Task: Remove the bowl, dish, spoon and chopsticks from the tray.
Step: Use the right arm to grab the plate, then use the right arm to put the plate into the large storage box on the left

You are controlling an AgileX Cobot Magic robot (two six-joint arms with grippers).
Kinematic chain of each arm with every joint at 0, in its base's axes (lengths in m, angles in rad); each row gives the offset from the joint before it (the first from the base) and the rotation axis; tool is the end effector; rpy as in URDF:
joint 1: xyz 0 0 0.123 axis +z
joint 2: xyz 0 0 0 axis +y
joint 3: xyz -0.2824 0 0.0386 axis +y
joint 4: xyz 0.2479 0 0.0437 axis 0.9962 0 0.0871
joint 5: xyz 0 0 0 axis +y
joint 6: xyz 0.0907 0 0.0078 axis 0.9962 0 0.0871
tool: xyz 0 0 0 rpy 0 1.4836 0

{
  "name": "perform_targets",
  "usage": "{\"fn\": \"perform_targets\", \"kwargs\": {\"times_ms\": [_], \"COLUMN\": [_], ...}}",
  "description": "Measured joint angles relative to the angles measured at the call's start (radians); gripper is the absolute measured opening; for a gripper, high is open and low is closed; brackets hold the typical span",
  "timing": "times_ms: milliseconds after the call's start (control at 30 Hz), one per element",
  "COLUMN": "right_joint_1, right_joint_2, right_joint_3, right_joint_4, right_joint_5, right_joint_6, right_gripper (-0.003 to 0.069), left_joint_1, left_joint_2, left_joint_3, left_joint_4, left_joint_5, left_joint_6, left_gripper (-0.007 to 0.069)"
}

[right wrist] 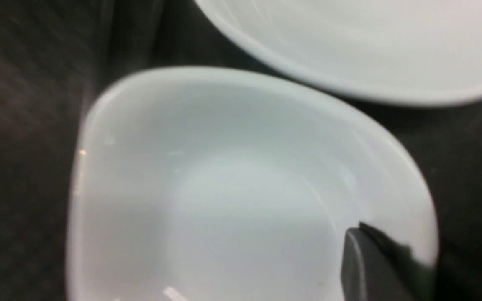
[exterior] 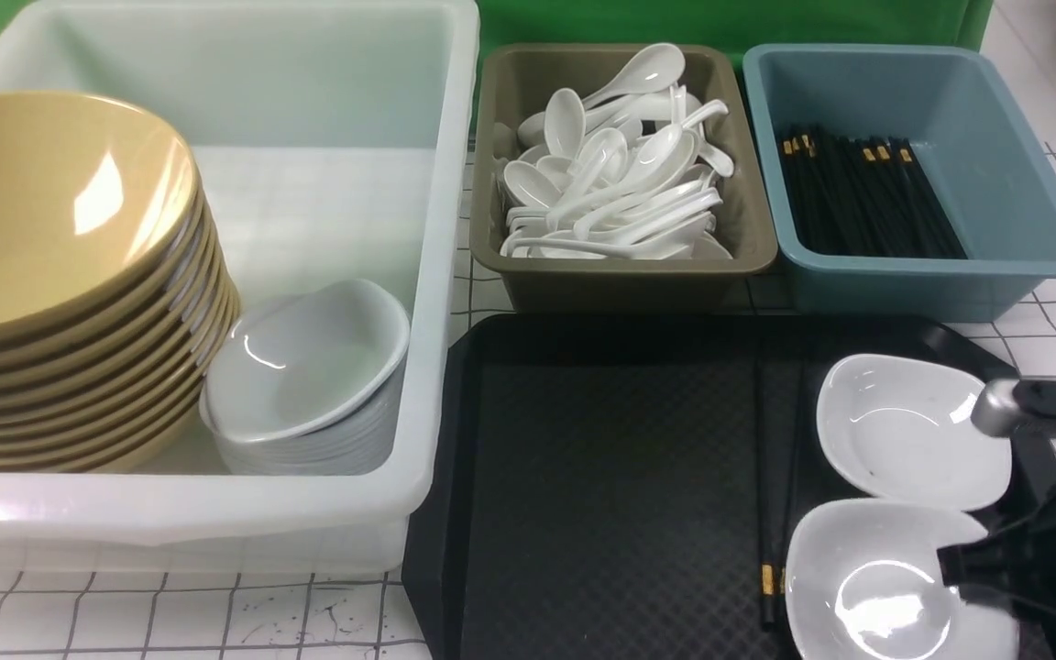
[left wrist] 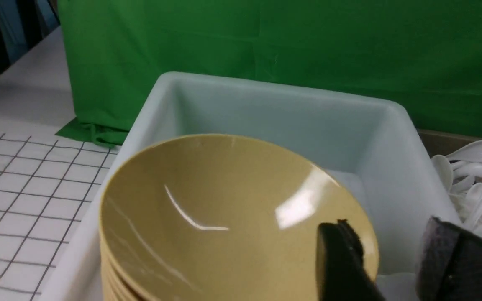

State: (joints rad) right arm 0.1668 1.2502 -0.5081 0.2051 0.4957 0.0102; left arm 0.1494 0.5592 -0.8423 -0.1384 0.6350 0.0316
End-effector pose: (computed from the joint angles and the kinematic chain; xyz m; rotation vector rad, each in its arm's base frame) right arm 0.1933 0.0415 0.1854 0.0044 2.7271 0.2361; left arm 0.0946 0.0067 0.3933 -0.1522 1.8238 -0.0262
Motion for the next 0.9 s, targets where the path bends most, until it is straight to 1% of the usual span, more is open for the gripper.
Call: {"fn": "perform_targets", "kwargs": {"times_ms": [67, 167, 200, 233, 300, 333, 367, 433, 533, 600, 633, 733, 900], "right_joint_1": [0.003, 0.031, 0.035, 0.078, 0.140, 0.195, 0.224, 0.343, 0.432, 0.517, 0.517, 0.568, 0.580], "right_joint_2": [-0.097, -0.206, -0.209, -0.217, -0.192, -0.152, -0.126, 0.007, 0.137, 0.311, 0.311, 0.491, 0.611], "right_joint_3": [-0.040, -0.168, -0.168, -0.256, -0.335, -0.384, -0.414, -0.539, -0.644, -0.791, -0.801, -0.967, -1.091], "right_joint_4": [0.018, 0.100, 0.107, 0.168, 0.202, 0.212, 0.216, 0.226, 0.232, 0.237, 0.237, 0.229, 0.207], "right_joint_5": [0.040, 0.084, 0.084, 0.071, 0.039, 0.013, 0.006, -0.019, -0.021, -0.016, -0.015, 0.000, 0.016], "right_joint_6": [-0.027, -0.103, -0.107, -0.138, -0.149, -0.151, -0.154, -0.156, -0.174, -0.180, -0.180, -0.180, -0.165], "right_gripper": [0.0078, 0.0075, 0.0075, 0.0075, 0.0075, 0.0075, 0.0075, 0.0075, 0.0075, 0.0075, 0.0075, 0.0075, 0.0083], "left_joint_1": [0.000, 0.000, 0.000, 0.000, 0.000, 0.000, 0.000, 0.000, 0.000, 0.000, 0.000, 0.000, -0.023], "left_joint_2": [-0.064, -0.123, -0.123, -0.142, -0.146, -0.146, -0.146, -0.146, -0.146, -0.150, -0.150, -0.152, -0.152], "left_joint_3": [0.087, 0.199, 0.205, 0.255, 0.287, 0.310, 0.320, 0.345, 0.351, 0.351, 0.351, 0.351, 0.364], "left_joint_4": [0.018, 0.032, 0.032, 0.034, 0.034, 0.034, 0.034, 0.034, 0.034, 0.034, 0.034, 0.034, 0.035], "left_joint_5": [-0.017, -0.070, -0.075, -0.127, -0.172, -0.206, -0.219, -0.245, -0.250, -0.258, -0.258, -0.260, -0.274], "left_joint_6": [0.001, 0.012, 0.012, 0.014, 0.015, 0.015, 0.015, 0.015, 0.016, 0.017, 0.017, 0.018, 0.018], "left_gripper": [0.0037, -0.0003, -0.0003, -0.0008, -0.0011, -0.0012, -0.0012, -0.0012, -0.0012, -0.0012, -0.0012, -0.0012, -0.0012]}}
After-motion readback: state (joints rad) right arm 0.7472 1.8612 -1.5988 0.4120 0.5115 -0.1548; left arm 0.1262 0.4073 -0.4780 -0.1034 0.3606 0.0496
